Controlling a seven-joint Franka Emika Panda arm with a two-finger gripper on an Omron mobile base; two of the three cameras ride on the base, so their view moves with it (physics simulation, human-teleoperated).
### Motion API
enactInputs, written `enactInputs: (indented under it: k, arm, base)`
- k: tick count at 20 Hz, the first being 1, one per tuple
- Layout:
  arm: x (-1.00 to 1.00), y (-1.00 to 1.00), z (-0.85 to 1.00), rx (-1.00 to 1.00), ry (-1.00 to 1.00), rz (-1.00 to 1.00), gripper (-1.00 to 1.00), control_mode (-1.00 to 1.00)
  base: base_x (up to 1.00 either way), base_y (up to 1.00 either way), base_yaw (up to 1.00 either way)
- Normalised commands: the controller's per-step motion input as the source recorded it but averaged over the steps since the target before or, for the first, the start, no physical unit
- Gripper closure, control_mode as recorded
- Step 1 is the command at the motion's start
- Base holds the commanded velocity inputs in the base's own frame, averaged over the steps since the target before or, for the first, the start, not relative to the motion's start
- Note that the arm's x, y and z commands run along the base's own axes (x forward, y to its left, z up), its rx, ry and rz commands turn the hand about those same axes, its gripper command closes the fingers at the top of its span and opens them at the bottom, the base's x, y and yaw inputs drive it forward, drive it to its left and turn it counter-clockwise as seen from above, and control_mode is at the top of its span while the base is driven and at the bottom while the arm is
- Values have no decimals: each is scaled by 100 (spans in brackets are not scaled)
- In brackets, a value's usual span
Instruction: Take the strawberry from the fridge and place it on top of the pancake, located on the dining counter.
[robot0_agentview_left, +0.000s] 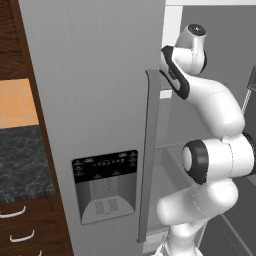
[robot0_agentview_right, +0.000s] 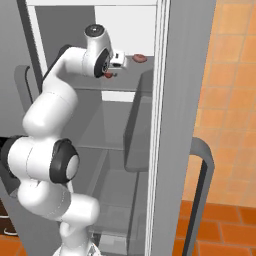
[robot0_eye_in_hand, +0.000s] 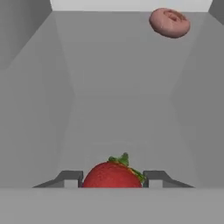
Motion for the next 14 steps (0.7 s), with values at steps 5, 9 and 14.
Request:
enactInputs:
  k: [5,9,14]
  arm:
    - [-73,-15,-1,1,-18,0,100,-100]
    - [-98,-15,12,0,-2,0,100,-100]
    - [-100,-12,1,0,0,0,100,-100]
  base:
    - [0,0,0]
    - [0,0,0]
    - [0,0,0]
